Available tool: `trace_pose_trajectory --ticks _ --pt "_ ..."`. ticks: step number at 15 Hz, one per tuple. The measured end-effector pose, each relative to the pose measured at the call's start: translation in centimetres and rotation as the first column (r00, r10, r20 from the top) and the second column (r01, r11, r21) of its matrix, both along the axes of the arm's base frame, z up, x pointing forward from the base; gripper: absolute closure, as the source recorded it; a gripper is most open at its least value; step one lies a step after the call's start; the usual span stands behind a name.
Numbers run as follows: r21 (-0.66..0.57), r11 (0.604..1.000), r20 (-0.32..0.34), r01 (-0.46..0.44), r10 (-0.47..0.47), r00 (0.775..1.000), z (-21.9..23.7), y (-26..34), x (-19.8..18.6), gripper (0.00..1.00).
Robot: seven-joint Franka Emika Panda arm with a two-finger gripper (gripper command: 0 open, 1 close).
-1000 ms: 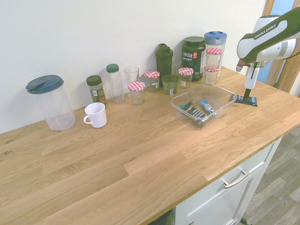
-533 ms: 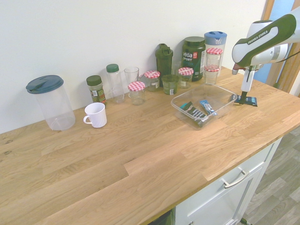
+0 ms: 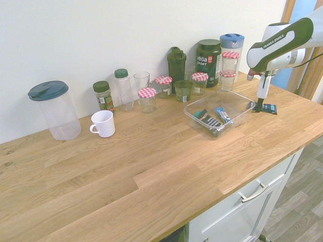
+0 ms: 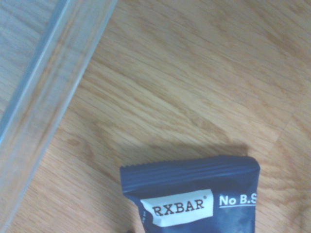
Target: Put the protein bar into the container
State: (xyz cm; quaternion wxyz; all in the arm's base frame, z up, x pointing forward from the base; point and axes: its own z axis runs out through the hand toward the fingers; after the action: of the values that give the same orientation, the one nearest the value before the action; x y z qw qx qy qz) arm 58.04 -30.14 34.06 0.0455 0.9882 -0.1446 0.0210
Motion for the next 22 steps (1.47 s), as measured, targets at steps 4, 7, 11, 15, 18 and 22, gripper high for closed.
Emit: trace_pose_trajectory --ticks 4,7,11,15,18,22 --pt "0.004 1.0 -0.008 -0.003 0.003 1.0 -0.1 0.2 0.1 1.0" --pt "0.006 1.0 -0.011 -0.005 0.005 1.0 -0.2 0.3 0.2 1.0" --pt "0.001 1.0 -0.014 -0.008 0.008 1.0 -0.2 0.4 0.2 1.0" --pt "-0.013 1.0 -0.013 -0.001 0.001 1.0 0.0 0.1 0.1 1.0" --pt "-0.027 0.999 0.018 0.019 -0.019 1.0 2.2 -0.9 -0.4 1.0" --pt "-0.026 0.998 0.092 0.049 -0.046 0.995 10.3 0.5 -1.4 1.0"
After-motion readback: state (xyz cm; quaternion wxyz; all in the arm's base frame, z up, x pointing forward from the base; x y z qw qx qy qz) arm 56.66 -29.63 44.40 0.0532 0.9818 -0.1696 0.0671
